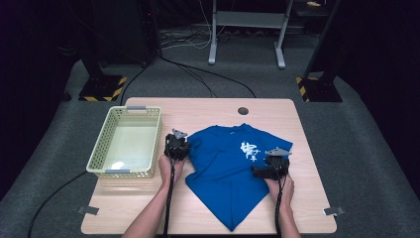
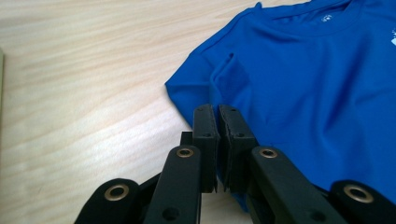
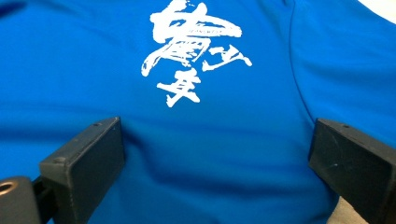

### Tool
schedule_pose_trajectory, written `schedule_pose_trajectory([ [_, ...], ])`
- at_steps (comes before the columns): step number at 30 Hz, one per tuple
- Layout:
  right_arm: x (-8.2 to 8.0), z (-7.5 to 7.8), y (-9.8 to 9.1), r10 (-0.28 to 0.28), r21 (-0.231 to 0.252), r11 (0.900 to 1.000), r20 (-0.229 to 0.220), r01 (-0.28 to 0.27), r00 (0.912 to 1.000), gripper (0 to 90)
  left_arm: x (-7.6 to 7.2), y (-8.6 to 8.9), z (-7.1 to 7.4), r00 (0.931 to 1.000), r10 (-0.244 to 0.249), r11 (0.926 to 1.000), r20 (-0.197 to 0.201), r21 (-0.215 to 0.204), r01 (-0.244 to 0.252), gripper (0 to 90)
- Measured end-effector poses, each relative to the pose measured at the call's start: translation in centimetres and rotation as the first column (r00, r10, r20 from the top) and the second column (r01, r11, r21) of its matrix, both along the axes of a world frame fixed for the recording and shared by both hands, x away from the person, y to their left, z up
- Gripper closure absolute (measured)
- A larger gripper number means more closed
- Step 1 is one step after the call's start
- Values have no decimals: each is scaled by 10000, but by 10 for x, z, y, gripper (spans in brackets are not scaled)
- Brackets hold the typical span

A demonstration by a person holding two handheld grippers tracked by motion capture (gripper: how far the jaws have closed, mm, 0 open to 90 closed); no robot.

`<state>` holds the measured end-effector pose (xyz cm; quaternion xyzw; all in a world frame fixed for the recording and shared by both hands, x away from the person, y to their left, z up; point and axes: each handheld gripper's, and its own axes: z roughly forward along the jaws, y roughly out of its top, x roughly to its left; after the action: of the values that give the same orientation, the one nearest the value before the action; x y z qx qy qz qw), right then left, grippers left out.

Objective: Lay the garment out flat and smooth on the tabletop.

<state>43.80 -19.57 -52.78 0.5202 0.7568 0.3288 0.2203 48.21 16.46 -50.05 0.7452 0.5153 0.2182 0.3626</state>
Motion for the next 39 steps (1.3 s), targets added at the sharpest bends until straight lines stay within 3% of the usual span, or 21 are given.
schedule_pose_trajectory([
  [11, 0, 0, -2, -174, -1, 9998, -39, 174, 9998, 30, -8, 15, -9, 9978, 652, 9979, -126, -1, -652, 847],
  [17, 0, 1, -5, -334, -17, 9994, -57, 334, 9994, 30, -14, 19, -10, 9960, 892, 9957, -32, 234, -891, 823],
  [23, -2, 1, -10, -433, -30, 9991, -48, 433, 9991, 30, -19, 17, -12, 9941, 1081, 9937, -76, 321, -1078, 735],
  [26, -3, 1, -9, -405, -27, 9992, -50, 405, 9992, 27, -25, 15, -3, 9937, 1115, 9938, 145, 33, -1116, 645],
  [29, -3, 1, -9, -287, -37, 9996, -66, 287, 9996, 21, -29, 7, 9, 9930, 906, 9959, 757, -121, -899, 564],
  [31, -3, 1, -8, -156, -47, 9999, -77, 156, 9998, 13, -28, -1, 17, 9946, 523, 9982, 894, -351, -494, 517],
  [33, -2, 1, -8, -10, -8, 10000, -154, 10, 9999, 0, -22, -14, 21, 9967, -117, 9978, 800, -646, 169, 464],
  [35, -2, 3, -10, 162, 252, 9996, -189, -157, 9997, 0, -16, -26, 19, 9970, -442, 9981, 640, -405, 469, 431],
  [37, -2, 13, -13, -45, 303, 9995, 190, 40, 9998, 0, -9, -35, 16, 9970, -704, 9969, 318, -319, 714, 405],
  [39, 3, 25, -16, -203, 689, 9975, 387, 176, 9990, 0, -2, -43, 9, 9964, -847, 9963, 104, -141, 848, 372],
])
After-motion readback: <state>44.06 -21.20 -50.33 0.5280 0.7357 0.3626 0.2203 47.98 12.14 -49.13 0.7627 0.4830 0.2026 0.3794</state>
